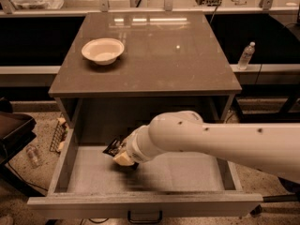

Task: Pick rxbar chocolate from top drawer and place on counter

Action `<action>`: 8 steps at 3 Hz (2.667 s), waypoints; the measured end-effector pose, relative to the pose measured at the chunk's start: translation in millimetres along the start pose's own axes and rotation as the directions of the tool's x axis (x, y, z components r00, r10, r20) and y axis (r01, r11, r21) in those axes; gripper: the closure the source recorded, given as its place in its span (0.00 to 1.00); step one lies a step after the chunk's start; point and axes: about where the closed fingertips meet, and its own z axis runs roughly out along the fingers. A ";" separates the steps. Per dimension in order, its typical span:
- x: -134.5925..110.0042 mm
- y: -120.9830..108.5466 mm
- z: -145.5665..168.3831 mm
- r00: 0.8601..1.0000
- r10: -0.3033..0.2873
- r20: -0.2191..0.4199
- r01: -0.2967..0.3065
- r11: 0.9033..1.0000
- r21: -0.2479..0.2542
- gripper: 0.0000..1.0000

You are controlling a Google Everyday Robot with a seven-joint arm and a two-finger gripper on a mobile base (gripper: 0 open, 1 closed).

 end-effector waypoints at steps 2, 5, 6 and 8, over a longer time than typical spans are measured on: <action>-66.2 -39.0 -144.6 0.988 -0.031 0.150 0.032 0.999 -0.004 1.00; -186.2 -117.0 -241.1 0.985 -0.073 0.156 0.066 0.997 0.051 1.00; -171.4 -169.4 -258.8 0.977 0.085 0.197 -0.111 0.986 0.125 1.00; -97.9 -316.7 -262.7 0.929 0.354 0.111 -0.371 0.891 0.261 1.00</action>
Offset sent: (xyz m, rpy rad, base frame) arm 0.0181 -0.1010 0.2559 0.1637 -0.0097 0.1297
